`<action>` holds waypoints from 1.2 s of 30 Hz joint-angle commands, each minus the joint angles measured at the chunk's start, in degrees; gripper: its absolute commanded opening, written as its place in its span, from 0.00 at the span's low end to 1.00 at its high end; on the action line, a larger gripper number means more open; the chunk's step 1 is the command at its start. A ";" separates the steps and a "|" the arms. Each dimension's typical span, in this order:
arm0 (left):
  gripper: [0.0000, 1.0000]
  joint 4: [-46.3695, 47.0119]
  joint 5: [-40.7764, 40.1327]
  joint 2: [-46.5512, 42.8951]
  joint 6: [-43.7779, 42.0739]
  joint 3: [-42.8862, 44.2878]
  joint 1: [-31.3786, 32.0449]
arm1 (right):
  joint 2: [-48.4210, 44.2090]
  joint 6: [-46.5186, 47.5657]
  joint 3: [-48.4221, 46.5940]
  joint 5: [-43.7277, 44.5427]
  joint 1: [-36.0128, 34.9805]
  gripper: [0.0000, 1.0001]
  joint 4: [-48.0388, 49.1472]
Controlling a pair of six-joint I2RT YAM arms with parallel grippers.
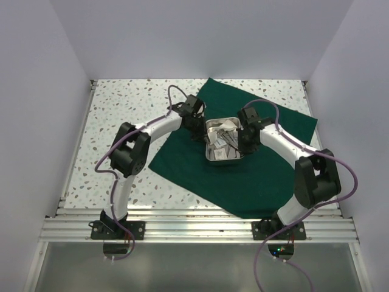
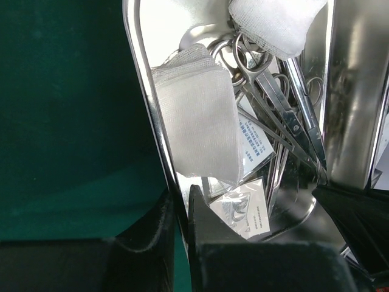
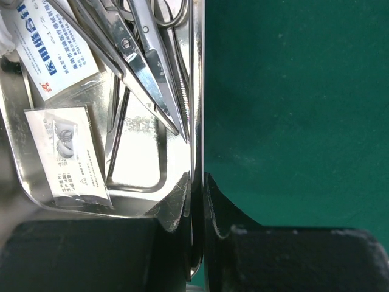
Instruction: Prepare the surgical pack
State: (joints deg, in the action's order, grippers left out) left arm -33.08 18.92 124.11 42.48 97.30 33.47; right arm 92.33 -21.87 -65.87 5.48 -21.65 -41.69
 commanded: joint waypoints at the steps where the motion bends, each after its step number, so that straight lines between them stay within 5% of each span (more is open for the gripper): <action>1: 0.00 4.34 5.60 1.30 -3.02 2.73 0.71 | -2.52 3.85 0.39 -4.51 1.87 0.00 2.76; 19: 0.01 7.59 9.38 2.80 -2.75 -2.63 1.68 | 8.21 6.49 -2.87 -6.88 8.99 0.00 1.09; 29: 0.22 8.38 11.23 0.95 -4.95 -6.41 1.33 | 10.14 5.70 -4.27 -6.18 10.05 0.08 -0.76; 34: 0.25 9.52 12.28 0.34 -5.04 -8.17 1.24 | 10.67 5.96 -5.15 -5.74 10.57 0.11 -1.20; 36: 0.39 9.53 12.20 -0.18 -5.12 -8.87 1.07 | 11.11 6.05 -5.59 -6.00 10.75 0.22 -1.98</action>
State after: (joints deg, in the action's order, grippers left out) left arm -19.25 26.09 125.97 39.88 90.98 33.87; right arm 102.69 -14.52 -68.69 -2.44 -12.71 -43.75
